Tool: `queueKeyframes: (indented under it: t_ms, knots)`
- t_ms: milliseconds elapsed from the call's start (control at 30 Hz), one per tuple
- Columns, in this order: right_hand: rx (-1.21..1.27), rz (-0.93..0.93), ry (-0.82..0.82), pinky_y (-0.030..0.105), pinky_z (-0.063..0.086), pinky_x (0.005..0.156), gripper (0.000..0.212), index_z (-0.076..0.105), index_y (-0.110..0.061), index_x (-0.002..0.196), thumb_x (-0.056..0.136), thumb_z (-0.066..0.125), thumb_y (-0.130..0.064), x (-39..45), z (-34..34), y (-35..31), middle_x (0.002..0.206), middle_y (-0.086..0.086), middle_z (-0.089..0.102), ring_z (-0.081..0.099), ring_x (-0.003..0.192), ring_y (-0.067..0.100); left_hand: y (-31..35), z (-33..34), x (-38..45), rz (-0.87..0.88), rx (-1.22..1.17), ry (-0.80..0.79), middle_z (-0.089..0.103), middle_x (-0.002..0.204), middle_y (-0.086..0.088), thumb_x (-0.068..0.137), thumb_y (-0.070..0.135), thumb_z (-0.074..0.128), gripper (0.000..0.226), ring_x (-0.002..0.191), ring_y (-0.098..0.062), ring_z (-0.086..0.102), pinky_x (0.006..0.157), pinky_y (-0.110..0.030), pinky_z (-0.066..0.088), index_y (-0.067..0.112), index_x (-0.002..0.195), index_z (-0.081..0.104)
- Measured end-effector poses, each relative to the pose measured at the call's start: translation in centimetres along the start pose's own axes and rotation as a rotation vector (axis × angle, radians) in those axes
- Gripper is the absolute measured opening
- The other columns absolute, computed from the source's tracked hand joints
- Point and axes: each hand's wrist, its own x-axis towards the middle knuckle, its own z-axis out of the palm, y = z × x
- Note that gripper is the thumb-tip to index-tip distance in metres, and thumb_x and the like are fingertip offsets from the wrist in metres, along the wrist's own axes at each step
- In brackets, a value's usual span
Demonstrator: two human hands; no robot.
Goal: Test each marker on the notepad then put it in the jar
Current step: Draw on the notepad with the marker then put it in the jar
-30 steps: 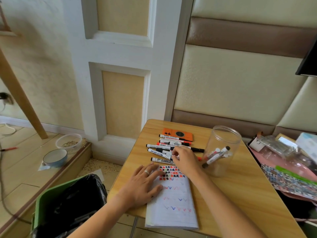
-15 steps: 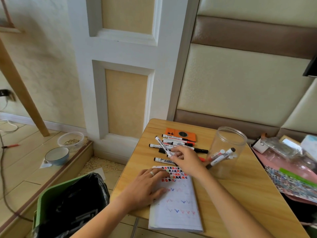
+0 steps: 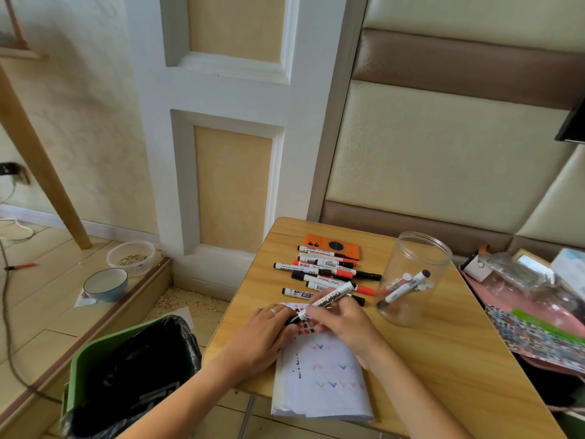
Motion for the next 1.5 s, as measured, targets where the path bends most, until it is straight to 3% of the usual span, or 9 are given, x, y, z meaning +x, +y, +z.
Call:
queueKeyframes:
  t_ms: [133,333,500,700,833,967,1267,1400,1500]
  knots:
    - [0.159,-0.046,0.173,0.030,0.058,0.066,0.018,0.068,-0.004,0.096,0.094,0.074,-0.021,0.0,-2.1,-0.7,0.082,0.013,0.066,0.067,0.069,0.022,0.1,0.0,0.1,-0.012,0.006,-0.013,0.053,0.110,0.014,0.108,0.049,0.025,0.035,0.102,-0.006,0.046,0.095,-0.037,0.041,0.029,0.120,0.051]
    - [-0.758,-0.288,0.035,0.024,0.055,0.080,0.010,0.073,-0.028,0.087,0.094,0.072,-0.035,0.4,-4.2,-1.1,0.084,-0.015,0.072,0.066,0.084,0.001,-0.2,0.1,0.2,-0.012,-0.004,-0.020,0.055,0.116,0.016,0.108,0.048,0.029,0.033,0.106,-0.004,0.047,0.094,-0.037,0.043,0.031,0.119,0.055]
    - [-1.241,-0.482,-0.132,0.029,0.047,0.092,0.029,0.067,-0.034,0.118,0.096,0.060,-0.052,0.0,-1.7,-1.1,0.108,-0.012,0.066,0.057,0.104,0.008,-0.1,0.1,0.4,0.016,-0.028,-0.013,0.055,0.117,0.018,0.108,0.047,0.028,0.035,0.109,-0.003,0.048,0.094,-0.037,0.043,0.032,0.115,0.059]
    - [-1.299,-0.535,-0.144,0.033,0.049,0.075,0.026,0.058,-0.029,0.128,0.106,0.047,-0.037,-0.5,0.1,-0.3,0.104,-0.004,0.057,0.061,0.094,0.019,0.0,0.1,0.1,0.043,-0.039,0.048,0.051,0.105,0.016,0.109,0.048,0.028,0.032,0.099,-0.007,0.045,0.088,-0.032,0.040,0.029,0.111,0.053]
    - [-1.346,-0.507,-0.167,0.043,0.050,0.087,0.023,0.047,-0.027,0.127,0.109,0.038,-0.039,-1.4,0.8,-0.3,0.115,-0.005,0.055,0.062,0.099,0.020,-0.4,0.6,0.2,0.044,0.008,0.097,0.046,0.089,0.015,0.109,0.048,0.027,0.035,0.085,-0.011,0.039,0.076,-0.030,0.033,0.026,0.096,0.051]
    - [-1.349,-0.418,-0.190,0.046,0.045,0.096,0.029,0.049,-0.026,0.129,0.109,0.039,-0.044,-2.0,1.1,-0.8,0.117,-0.005,0.061,0.062,0.103,0.020,-0.2,0.5,0.1,0.037,0.070,0.072,0.049,0.087,0.015,0.107,0.051,0.021,0.040,0.083,-0.010,0.040,0.077,-0.033,0.038,0.027,0.095,0.050]
    - [-1.451,-0.386,-0.189,0.053,0.047,0.094,0.029,0.047,-0.028,0.118,0.109,0.032,-0.051,-1.6,1.7,-0.4,0.105,0.000,0.072,0.066,0.094,0.028,-0.3,0.4,0.0,0.020,0.039,0.076,0.057,0.087,0.007,0.105,0.056,0.016,0.053,0.081,-0.009,0.042,0.076,-0.029,0.037,0.021,0.091,0.054]
    - [-1.445,-0.348,-0.185,0.053,0.047,0.095,0.035,0.050,-0.027,0.116,0.109,0.030,-0.054,-1.6,1.7,-0.4,0.094,0.002,0.069,0.065,0.088,0.027,-0.6,0.3,0.0,0.036,0.022,0.095,0.057,0.088,0.009,0.105,0.046,0.028,0.038,0.082,-0.009,0.044,0.074,-0.030,0.039,0.023,0.092,0.055]
    - [-1.381,-0.328,-0.160,0.044,0.047,0.087,0.039,0.054,-0.027,0.112,0.109,0.028,-0.056,-1.7,1.2,-0.5,0.092,-0.001,0.066,0.059,0.084,0.022,-0.6,0.2,0.0,0.042,0.009,0.120,0.056,0.088,0.011,0.104,0.041,0.032,0.030,0.082,-0.009,0.043,0.072,-0.029,0.038,0.024,0.093,0.054]
